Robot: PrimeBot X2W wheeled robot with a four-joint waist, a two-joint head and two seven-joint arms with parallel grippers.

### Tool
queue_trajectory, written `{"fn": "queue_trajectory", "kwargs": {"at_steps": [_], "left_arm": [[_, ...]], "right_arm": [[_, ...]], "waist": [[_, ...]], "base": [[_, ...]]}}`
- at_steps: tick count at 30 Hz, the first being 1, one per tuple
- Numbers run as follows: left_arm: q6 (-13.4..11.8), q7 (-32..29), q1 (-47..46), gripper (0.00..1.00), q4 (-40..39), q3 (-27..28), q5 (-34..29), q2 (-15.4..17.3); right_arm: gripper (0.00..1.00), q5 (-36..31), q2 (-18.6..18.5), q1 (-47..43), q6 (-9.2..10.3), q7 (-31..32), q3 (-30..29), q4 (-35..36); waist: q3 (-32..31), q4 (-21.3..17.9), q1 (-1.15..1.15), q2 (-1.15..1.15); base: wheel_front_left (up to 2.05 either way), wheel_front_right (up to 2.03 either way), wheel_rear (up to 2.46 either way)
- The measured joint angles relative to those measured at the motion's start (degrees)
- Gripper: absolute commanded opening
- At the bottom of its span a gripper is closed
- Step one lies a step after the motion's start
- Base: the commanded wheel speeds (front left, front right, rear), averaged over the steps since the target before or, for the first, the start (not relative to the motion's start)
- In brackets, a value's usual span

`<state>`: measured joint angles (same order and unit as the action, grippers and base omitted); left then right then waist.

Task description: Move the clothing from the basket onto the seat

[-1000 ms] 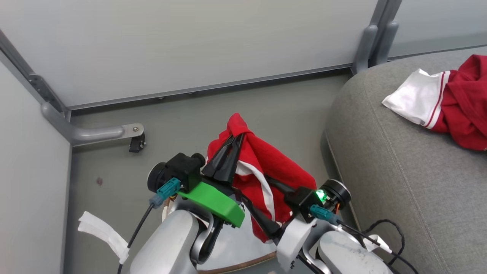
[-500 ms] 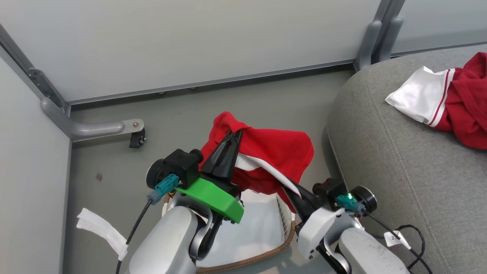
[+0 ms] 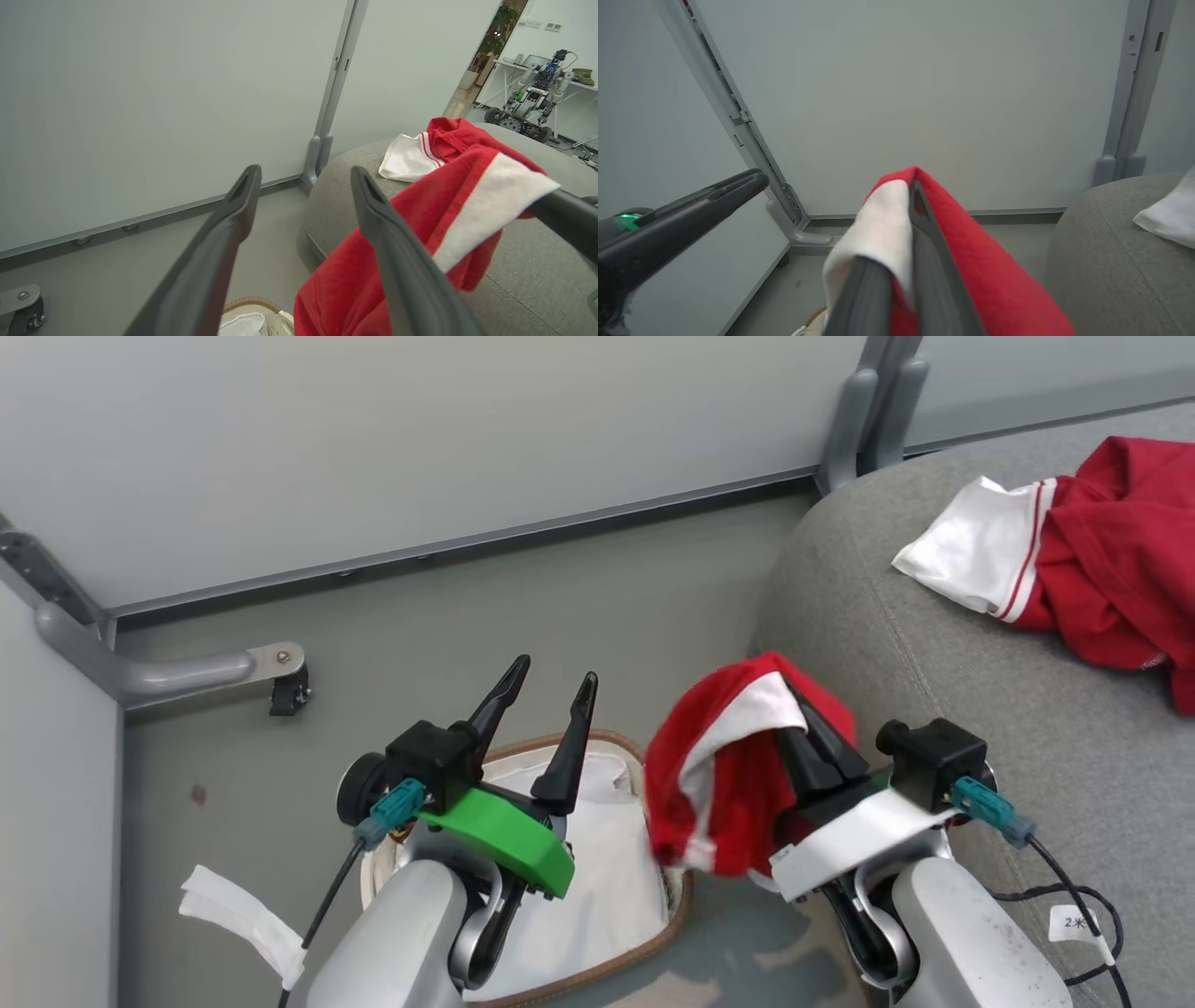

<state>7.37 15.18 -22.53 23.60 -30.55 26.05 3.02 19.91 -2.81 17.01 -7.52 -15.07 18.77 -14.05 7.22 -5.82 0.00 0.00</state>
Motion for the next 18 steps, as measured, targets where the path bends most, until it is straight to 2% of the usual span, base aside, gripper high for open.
{"fn": "queue_trajectory", "kwargs": {"at_steps": [6, 18], "left_arm": [[0.0, 0.0, 0.9, 1.00, 0.2, 1.4, -1.2, 1.2], [0.0, 0.0, 2.2, 1.00, 0.4, 2.0, -2.4, 2.3]], "right_arm": [[0.00, 1.2, 0.0, -1.5, 0.00, 0.0, -0.2, 3.8], [0.00, 2.6, -0.1, -4.5, 0.00, 0.0, -4.4, 7.6]], "waist": [[0.8, -4.3, 0.00, 0.00], [2.7, -16.9, 0.00, 0.00]], "base": [[0.00, 0.00, 0.00], [0.00, 0.00, 0.00]]}}
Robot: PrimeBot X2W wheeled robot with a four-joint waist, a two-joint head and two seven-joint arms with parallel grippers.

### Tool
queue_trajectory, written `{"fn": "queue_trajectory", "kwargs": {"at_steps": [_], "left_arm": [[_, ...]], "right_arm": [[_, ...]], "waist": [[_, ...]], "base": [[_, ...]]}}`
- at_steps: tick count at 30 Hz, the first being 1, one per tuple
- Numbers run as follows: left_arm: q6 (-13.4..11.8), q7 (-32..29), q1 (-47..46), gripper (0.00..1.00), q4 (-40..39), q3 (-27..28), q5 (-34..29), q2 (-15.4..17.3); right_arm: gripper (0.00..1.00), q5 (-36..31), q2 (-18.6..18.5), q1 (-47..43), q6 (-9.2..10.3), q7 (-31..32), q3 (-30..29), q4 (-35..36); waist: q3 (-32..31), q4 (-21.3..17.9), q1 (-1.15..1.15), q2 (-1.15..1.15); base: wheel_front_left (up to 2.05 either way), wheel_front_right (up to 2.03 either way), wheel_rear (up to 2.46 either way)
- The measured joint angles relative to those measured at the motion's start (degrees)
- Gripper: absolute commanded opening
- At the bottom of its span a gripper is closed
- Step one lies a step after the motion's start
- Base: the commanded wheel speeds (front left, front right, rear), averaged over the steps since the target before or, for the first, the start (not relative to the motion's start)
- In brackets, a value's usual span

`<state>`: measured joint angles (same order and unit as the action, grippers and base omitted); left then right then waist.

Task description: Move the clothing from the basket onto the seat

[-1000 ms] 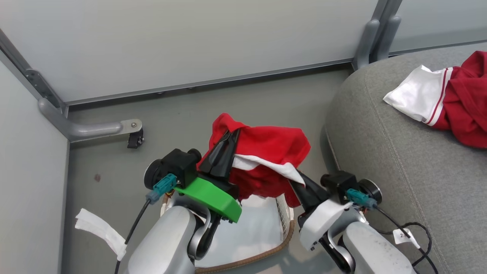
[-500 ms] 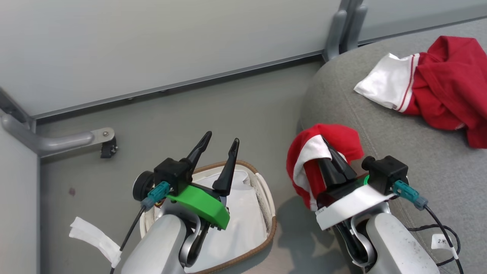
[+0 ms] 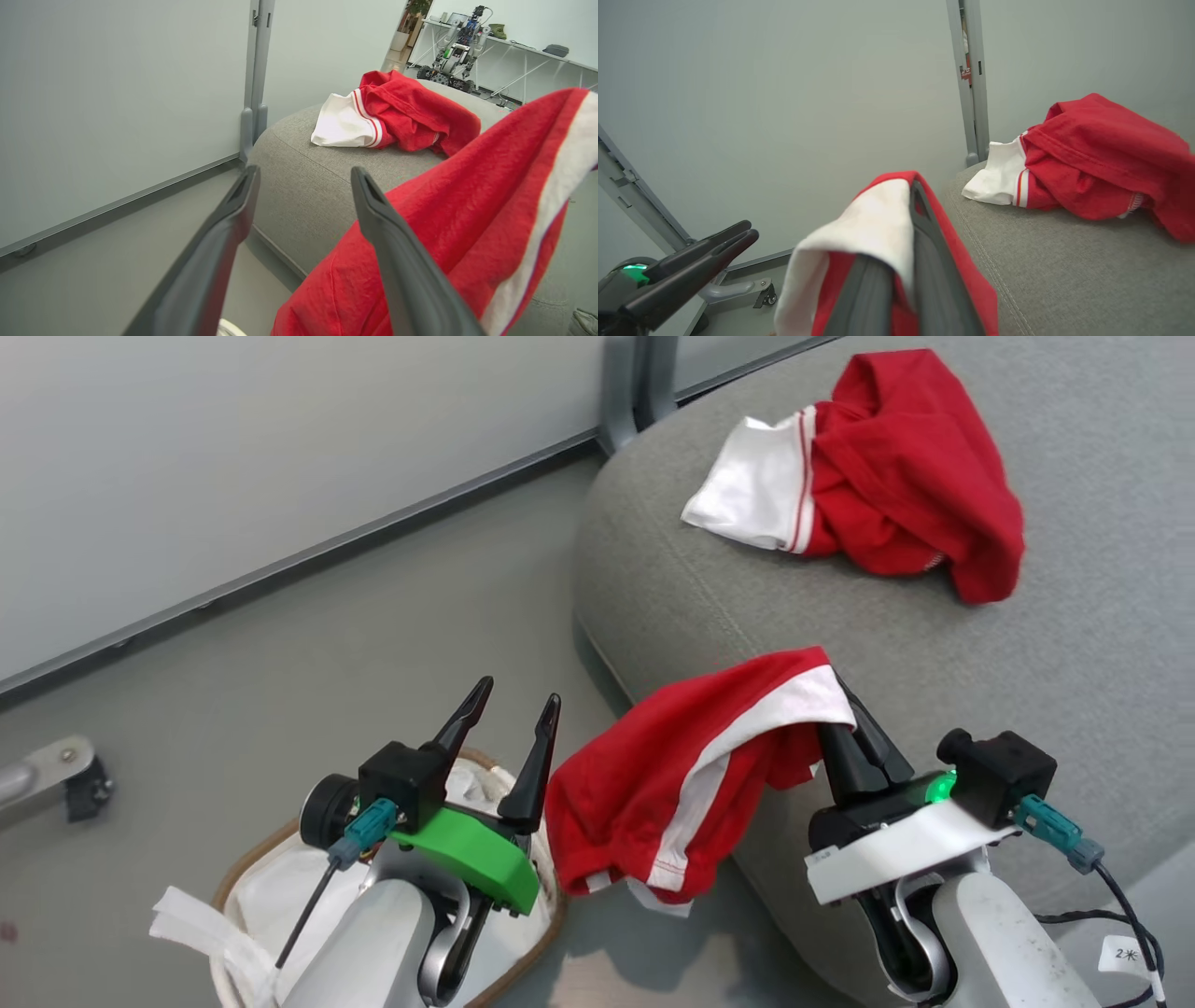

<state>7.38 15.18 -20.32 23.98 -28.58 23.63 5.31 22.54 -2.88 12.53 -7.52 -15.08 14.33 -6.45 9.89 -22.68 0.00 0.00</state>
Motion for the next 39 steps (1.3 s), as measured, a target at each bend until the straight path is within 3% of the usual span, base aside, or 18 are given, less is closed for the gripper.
{"fn": "queue_trajectory", "kwargs": {"at_steps": [6, 11, 18, 21, 23, 31, 39], "left_arm": [[0.0, 0.0, -0.5, 1.00, 1.2, -3.0, 0.0, 0.1], [0.0, 0.0, -2.4, 1.00, 2.2, -4.6, 1.0, 0.1], [0.0, 0.0, -4.1, 1.00, 2.7, -6.1, 1.6, 1.0], [0.0, 0.0, -4.5, 1.00, 2.8, -6.3, 1.7, 1.9], [0.0, 0.0, -4.9, 1.00, 2.8, -6.2, 1.7, 2.8], [0.0, 0.0, -5.7, 1.00, 2.0, -6.5, 0.8, 4.5], [0.0, 0.0, -9.0, 1.00, 1.7, -8.4, 1.0, 6.3]], "right_arm": [[0.00, 1.2, 0.0, -1.6, 0.00, 0.0, -4.8, 2.4], [0.00, 2.3, 0.0, -2.6, 0.00, 0.0, -9.5, 5.3], [0.00, -4.8, 0.0, 6.7, 0.00, 0.0, -13.1, 9.7], [0.00, -8.4, -3.6, 15.7, 0.00, 0.0, -13.9, 10.1], [0.00, -11.4, -8.1, 23.2, -0.01, 0.0, -14.2, 9.8], [0.00, -15.7, -16.1, 44.6, -0.01, 0.0, -17.8, 1.1], [0.00, -21.3, -17.0, 49.2, -0.01, -0.1, -21.5, -13.8]], "waist": [[1.2, -5.6, 0.00, 0.00], [2.9, -7.7, 0.00, 0.00], [5.4, -8.7, 0.00, 0.00], [6.6, -8.7, 0.00, 0.00], [7.5, -8.7, 0.00, 0.00], [11.2, -7.7, 0.00, 0.00], [15.4, -4.6, 0.00, 0.00]], "base": [[0.00, 0.00, 0.00], [0.00, 0.00, 0.00], [0.00, 0.00, 0.00], [0.00, 0.00, 0.00], [0.00, 0.00, 0.00], [0.00, 0.00, 0.00], [0.00, 0.00, 0.00]]}}
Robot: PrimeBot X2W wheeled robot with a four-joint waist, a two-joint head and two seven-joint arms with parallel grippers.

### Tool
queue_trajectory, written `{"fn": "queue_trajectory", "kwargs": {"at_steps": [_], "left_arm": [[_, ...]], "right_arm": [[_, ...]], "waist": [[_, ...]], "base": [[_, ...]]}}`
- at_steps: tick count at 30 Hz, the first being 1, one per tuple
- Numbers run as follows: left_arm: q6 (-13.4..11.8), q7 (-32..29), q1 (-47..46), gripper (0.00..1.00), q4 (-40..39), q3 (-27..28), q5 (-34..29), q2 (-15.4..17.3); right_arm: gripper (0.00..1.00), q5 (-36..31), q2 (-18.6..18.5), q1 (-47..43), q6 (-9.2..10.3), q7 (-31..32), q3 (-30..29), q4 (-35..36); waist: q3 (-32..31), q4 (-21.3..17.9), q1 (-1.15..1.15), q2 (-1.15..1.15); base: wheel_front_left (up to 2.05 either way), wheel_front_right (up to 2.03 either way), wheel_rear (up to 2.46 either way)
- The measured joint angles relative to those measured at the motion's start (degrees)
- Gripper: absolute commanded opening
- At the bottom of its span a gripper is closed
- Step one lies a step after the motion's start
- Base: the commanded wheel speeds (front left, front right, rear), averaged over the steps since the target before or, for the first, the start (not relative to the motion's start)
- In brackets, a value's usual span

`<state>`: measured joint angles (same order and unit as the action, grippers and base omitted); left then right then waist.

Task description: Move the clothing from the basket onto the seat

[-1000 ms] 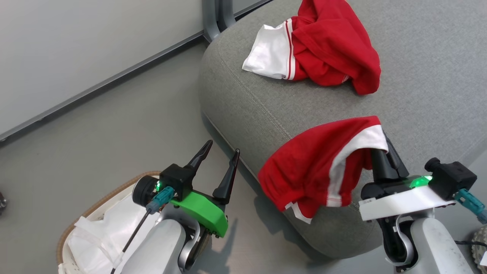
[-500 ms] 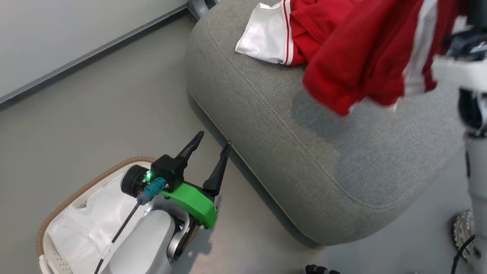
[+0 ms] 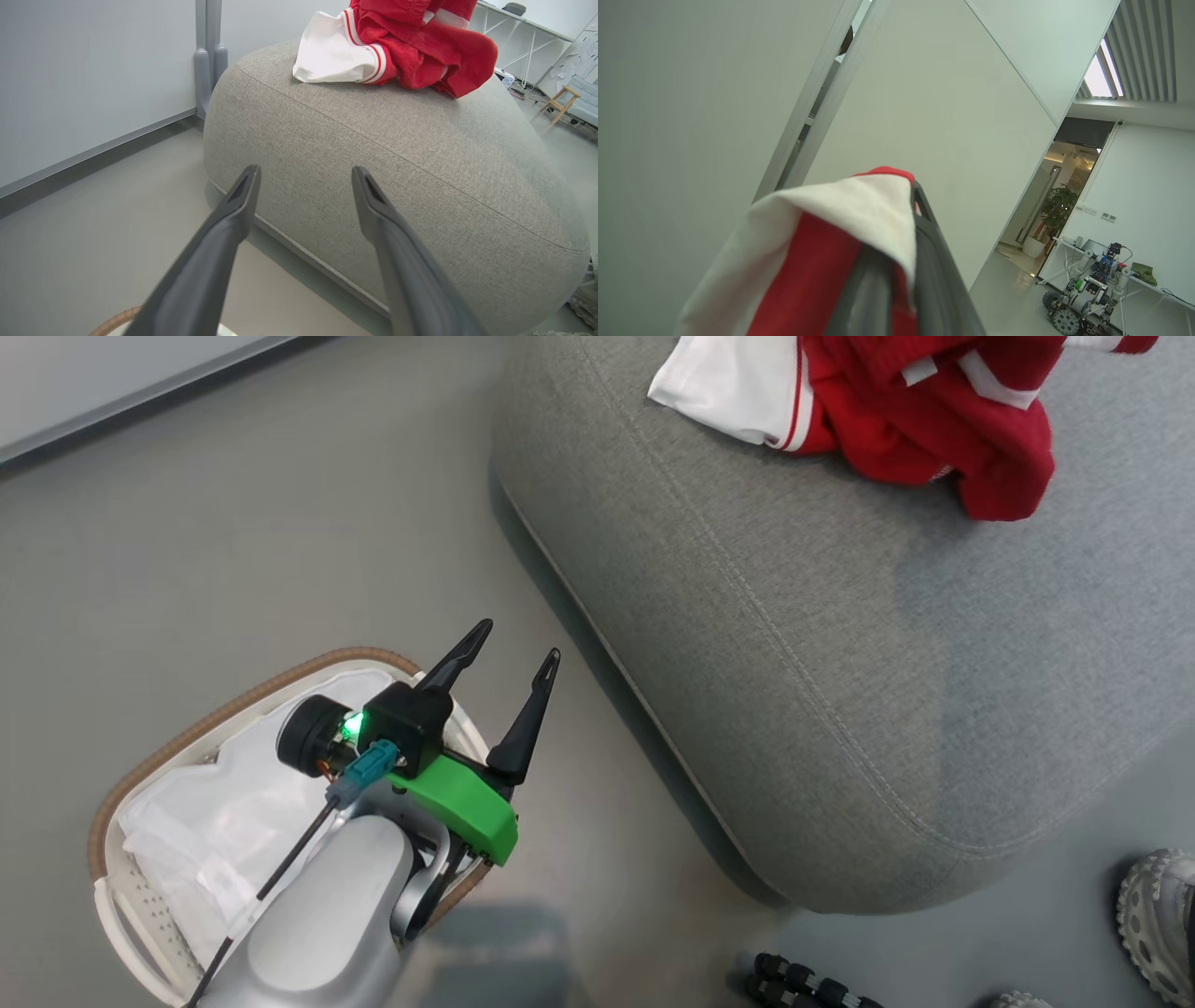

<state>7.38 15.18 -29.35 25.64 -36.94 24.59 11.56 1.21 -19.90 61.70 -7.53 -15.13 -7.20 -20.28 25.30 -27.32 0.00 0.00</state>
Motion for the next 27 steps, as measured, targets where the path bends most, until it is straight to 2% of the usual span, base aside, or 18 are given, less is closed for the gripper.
{"fn": "queue_trajectory", "kwargs": {"at_steps": [3, 11, 17, 18, 19, 21, 27], "left_arm": [[0.0, 0.0, -1.1, 1.00, 0.1, -0.8, 0.1, 0.4], [0.0, -0.5, -2.9, 1.00, 0.7, -2.1, 0.6, 1.6], [0.0, -0.5, -3.2, 1.00, 1.1, -2.1, 1.0, 2.2], [0.0, -0.5, -3.2, 1.00, 1.2, -2.1, 1.1, 2.3], [0.0, -0.5, -3.2, 1.00, 1.4, -2.0, 1.1, 2.3], [-0.1, -0.5, -3.2, 1.00, 1.7, -1.9, 1.6, 2.3], [-0.1, -0.5, -3.0, 1.00, 2.9, -1.4, 2.6, 2.0]], "right_arm": [[0.00, -0.9, 1.5, -0.9, 0.00, 0.0, -3.3, -4.8], [0.00, -4.3, 6.4, -10.1, 0.00, 0.0, -11.2, -20.3], [0.00, -5.0, 9.8, -15.6, 0.00, 0.1, -17.6, -22.4], [0.09, -5.1, 10.3, -16.7, 0.00, 0.1, -18.5, -22.0], [0.29, -5.2, 10.6, -17.7, 0.00, 0.1, -19.2, -21.4], [1.00, -5.5, 10.9, -19.2, 0.00, 0.1, -20.3, -19.9], [1.00, -6.4, 11.6, -22.9, 0.00, 0.1, -20.7, -16.4]], "waist": [[1.7, 1.1, 0.00, 0.00], [6.0, 4.0, 0.00, 0.00], [7.8, 5.2, 0.00, 0.00], [7.8, 5.2, 0.00, 0.00], [7.7, 5.2, 0.00, 0.00], [7.3, 5.1, 0.00, 0.00], [5.6, 4.3, 0.00, 0.00]], "base": [[0.00, 0.00, 0.00], [0.00, 0.00, 0.00], [0.00, 0.00, 0.00], [0.00, 0.00, 0.00], [0.00, 0.00, 0.00], [0.00, 0.00, 0.00], [0.00, 0.00, 0.00]]}}
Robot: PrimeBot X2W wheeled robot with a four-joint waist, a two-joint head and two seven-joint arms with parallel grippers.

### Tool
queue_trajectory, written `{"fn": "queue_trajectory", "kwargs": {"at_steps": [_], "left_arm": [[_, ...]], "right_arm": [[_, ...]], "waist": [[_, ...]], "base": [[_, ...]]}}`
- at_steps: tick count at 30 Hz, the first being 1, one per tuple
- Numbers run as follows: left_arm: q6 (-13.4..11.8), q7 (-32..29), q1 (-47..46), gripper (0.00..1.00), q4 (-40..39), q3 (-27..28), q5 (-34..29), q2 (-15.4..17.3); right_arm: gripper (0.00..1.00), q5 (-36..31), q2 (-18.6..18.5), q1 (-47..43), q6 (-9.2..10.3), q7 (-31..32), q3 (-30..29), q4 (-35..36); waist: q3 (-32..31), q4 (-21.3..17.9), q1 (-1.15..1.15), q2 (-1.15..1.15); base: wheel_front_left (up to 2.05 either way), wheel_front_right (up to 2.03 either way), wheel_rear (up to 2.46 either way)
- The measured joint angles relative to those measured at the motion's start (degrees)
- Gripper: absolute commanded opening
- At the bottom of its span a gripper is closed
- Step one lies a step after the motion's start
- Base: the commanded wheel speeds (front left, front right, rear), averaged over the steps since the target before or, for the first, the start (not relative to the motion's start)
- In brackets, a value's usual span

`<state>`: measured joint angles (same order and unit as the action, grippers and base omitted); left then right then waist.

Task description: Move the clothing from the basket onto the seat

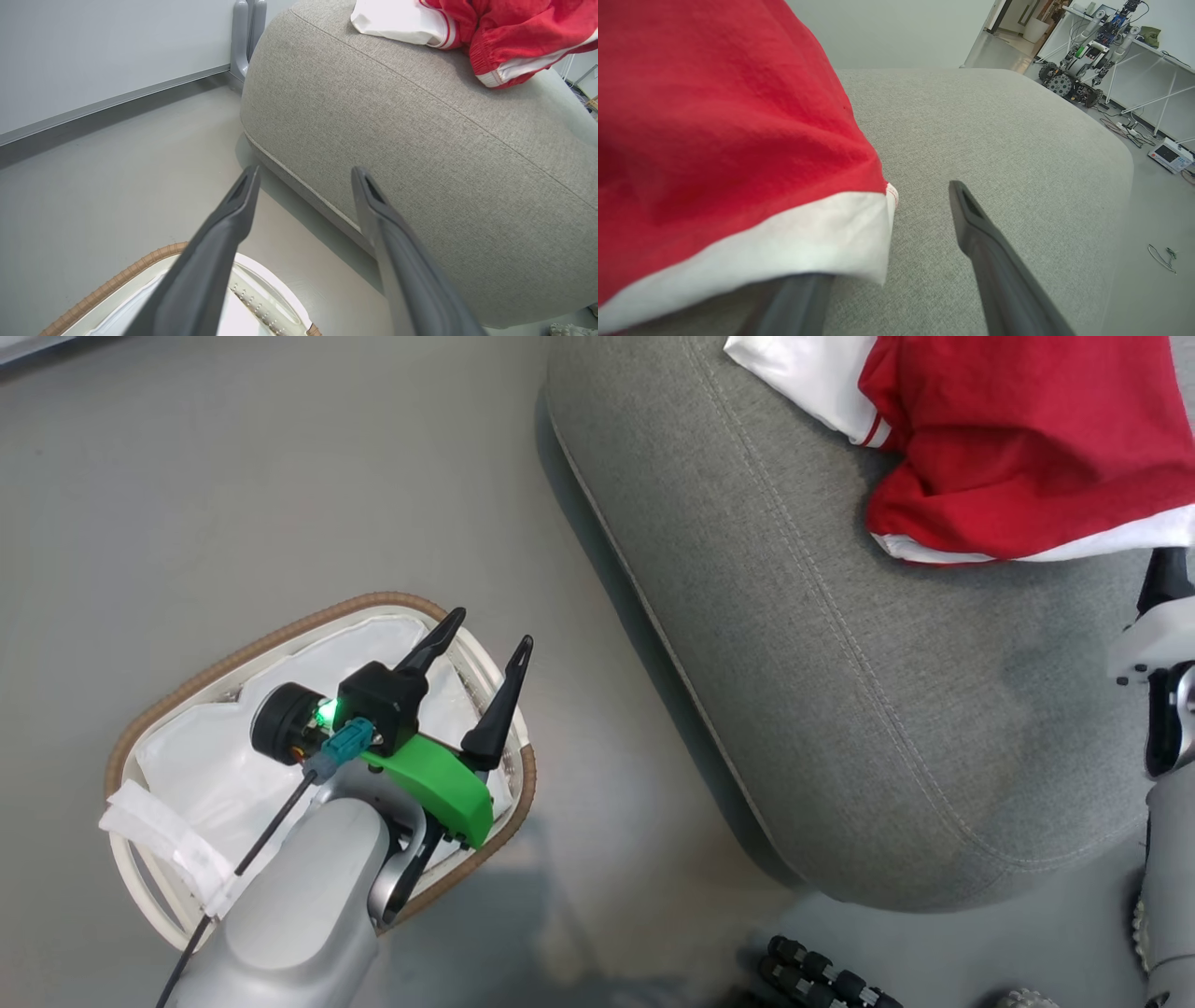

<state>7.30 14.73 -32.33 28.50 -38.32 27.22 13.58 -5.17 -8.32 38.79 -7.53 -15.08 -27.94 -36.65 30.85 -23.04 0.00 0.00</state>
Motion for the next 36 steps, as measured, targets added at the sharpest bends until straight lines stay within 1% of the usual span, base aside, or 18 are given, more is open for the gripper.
{"fn": "queue_trajectory", "kwargs": {"at_steps": [6, 9, 14, 17, 23, 28, 31, 36], "left_arm": [[0.0, 0.1, 1.8, 1.00, 1.9, 0.8, 0.7, -1.4], [-0.1, 0.2, 2.7, 1.00, 2.5, 1.8, 0.9, -2.1], [-0.3, 0.3, 5.3, 1.00, 2.1, 4.8, 0.4, -3.3], [-0.8, 0.4, 6.9, 1.00, 1.9, 7.1, -0.4, -3.8], [-1.8, 0.4, 10.8, 1.00, 1.0, 12.8, -3.0, -5.3], [-2.6, 0.4, 13.2, 1.00, 0.6, 18.4, -5.4, -5.9], [-3.2, 0.4, 14.4, 1.00, -0.3, 22.0, -6.9, -6.6], [-3.3, 0.4, 16.2, 1.00, -0.7, 26.8, -9.6, -7.6]], "right_arm": [[1.00, -0.7, 0.2, -6.0, 0.00, 0.0, 2.2, 1.8], [1.00, -1.5, 0.1, -9.7, 0.00, 0.0, 4.2, 1.7], [1.00, -1.0, 0.5, -13.9, 0.00, 0.0, 7.5, 3.6], [1.00, 0.9, 1.8, -15.5, 0.00, 0.0, 9.5, 4.6], [1.00, 4.7, 3.2, -15.8, 0.00, 0.0, 14.5, 7.6], [1.00, 8.4, 4.8, -14.7, 0.00, 0.0, 17.6, 10.4], [1.00, 9.2, 5.5, -14.4, 0.00, 0.0, 19.9, 11.3], [1.00, 11.8, 5.5, -14.1, 0.00, 0.0, 23.6, 12.4]], "waist": [[-2.8, -0.2, 0.00, 0.00], [-4.5, -0.1, 0.00, 0.00], [-7.2, 0.7, 0.00, 0.00], [-8.9, 1.6, 0.00, 0.00], [-11.5, 4.5, 0.00, 0.00], [-13.1, 7.9, 0.00, 0.00], [-13.9, 10.0, 0.00, 0.00], [-15.2, 13.4, 0.00, 0.00]], "base": [[0.00, 0.00, 0.00], [0.00, 0.00, 0.00], [0.00, 0.00, 0.00], [0.00, 0.00, 0.00], [0.00, 0.00, 0.00], [0.00, 0.00, 0.00], [0.00, 0.00, 0.00], [0.00, 0.00, 0.00]]}}
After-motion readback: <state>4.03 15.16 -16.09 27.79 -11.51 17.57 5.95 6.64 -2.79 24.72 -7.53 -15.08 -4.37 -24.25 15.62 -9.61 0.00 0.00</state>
